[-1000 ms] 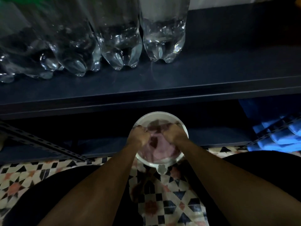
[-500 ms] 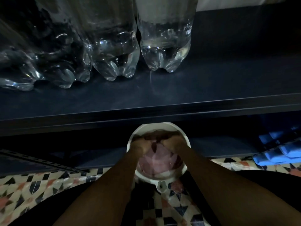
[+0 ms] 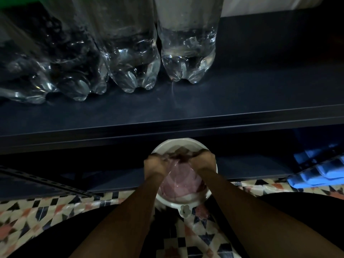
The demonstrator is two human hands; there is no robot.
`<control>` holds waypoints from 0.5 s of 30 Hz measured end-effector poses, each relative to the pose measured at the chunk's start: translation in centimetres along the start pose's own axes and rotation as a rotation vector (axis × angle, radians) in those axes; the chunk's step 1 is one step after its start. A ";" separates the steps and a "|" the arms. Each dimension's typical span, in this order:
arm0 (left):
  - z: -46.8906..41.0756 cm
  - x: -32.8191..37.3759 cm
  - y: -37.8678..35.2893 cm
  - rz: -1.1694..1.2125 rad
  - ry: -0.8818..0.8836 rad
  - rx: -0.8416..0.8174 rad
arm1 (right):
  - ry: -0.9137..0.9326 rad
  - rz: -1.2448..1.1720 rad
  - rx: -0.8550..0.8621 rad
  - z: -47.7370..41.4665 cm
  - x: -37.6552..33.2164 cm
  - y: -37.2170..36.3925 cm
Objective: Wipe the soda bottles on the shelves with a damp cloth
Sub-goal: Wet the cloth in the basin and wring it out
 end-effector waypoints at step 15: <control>1.6 -0.5 2.1 -0.368 -0.127 -0.014 | 0.191 0.495 -0.036 0.4 -1.7 2.2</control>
Point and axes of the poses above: each hand's wrist, its own z-axis away from the middle knuckle, its own y-axis out of the back of the hand, x = y × z, the point moved 5 cm from there along -z, towards the middle knuckle, and after that the axes turned 7 degrees about -z, right-handed, at the moved point
